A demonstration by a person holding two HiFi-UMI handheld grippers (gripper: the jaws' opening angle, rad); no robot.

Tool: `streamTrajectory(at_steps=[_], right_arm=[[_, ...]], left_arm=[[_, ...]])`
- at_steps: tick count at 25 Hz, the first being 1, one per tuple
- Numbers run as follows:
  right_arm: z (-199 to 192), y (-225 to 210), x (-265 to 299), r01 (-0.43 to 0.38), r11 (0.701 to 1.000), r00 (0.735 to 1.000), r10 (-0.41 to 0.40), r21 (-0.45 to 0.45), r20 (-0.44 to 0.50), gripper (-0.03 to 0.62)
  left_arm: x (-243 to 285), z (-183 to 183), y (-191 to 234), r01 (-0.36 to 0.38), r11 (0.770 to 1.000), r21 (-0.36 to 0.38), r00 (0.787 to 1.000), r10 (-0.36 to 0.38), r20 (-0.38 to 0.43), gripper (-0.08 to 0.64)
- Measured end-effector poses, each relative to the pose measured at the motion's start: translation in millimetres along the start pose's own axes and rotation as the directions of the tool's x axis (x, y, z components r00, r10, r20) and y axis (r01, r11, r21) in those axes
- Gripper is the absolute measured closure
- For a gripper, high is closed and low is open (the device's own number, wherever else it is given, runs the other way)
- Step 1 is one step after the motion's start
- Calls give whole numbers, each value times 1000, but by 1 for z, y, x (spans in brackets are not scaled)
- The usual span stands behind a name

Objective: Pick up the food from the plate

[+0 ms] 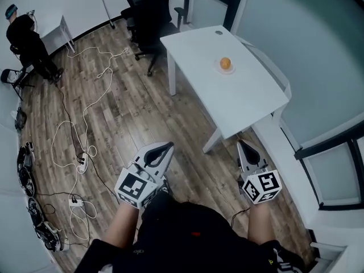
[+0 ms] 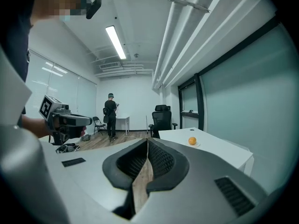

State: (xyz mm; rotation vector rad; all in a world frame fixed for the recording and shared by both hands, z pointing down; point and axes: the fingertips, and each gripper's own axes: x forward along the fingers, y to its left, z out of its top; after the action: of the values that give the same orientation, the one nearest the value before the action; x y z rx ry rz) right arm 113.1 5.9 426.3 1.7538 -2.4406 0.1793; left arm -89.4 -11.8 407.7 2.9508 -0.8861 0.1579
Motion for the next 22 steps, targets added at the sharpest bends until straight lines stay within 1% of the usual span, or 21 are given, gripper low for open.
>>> streamTrajectory(at_steps=[1, 2, 4, 7, 9, 11, 17, 22], right_arm=[[5, 0, 14, 7, 1000, 1000, -7, -6, -4, 568], [10, 1, 29, 16, 1000, 1000, -16, -10, -6, 568], [21, 7, 62, 29, 999, 1000, -30, -16, -8, 568], [34, 19, 109, 28, 999, 1000, -28, -31, -7, 568], [38, 25, 136, 34, 999, 999, -35, -39, -15, 568], [41, 29, 158, 45, 998, 999, -46, -41, -21, 568], [42, 22, 203, 86, 996, 995, -88, -39, -46, 568], [49, -9, 226, 131, 991, 991, -132, -19, -29, 568]], left_arm=[[5, 2, 12, 11, 1000, 27, 1000, -11, -4, 537], [9, 3, 26, 23, 999, 38, 1000, -22, -7, 537], [14, 4, 59, 37, 999, 21, 999, -37, -8, 537], [20, 3, 110, 51, 999, 1, 999, -51, -4, 537], [24, 4, 138, 61, 998, -19, 998, -61, -4, 537], [29, 2, 163, 77, 997, -24, 997, -77, -5, 537], [54, 1, 213, 106, 994, -38, 994, -107, -12, 537], [88, 5, 235, 135, 990, -41, 990, -136, -27, 537]])
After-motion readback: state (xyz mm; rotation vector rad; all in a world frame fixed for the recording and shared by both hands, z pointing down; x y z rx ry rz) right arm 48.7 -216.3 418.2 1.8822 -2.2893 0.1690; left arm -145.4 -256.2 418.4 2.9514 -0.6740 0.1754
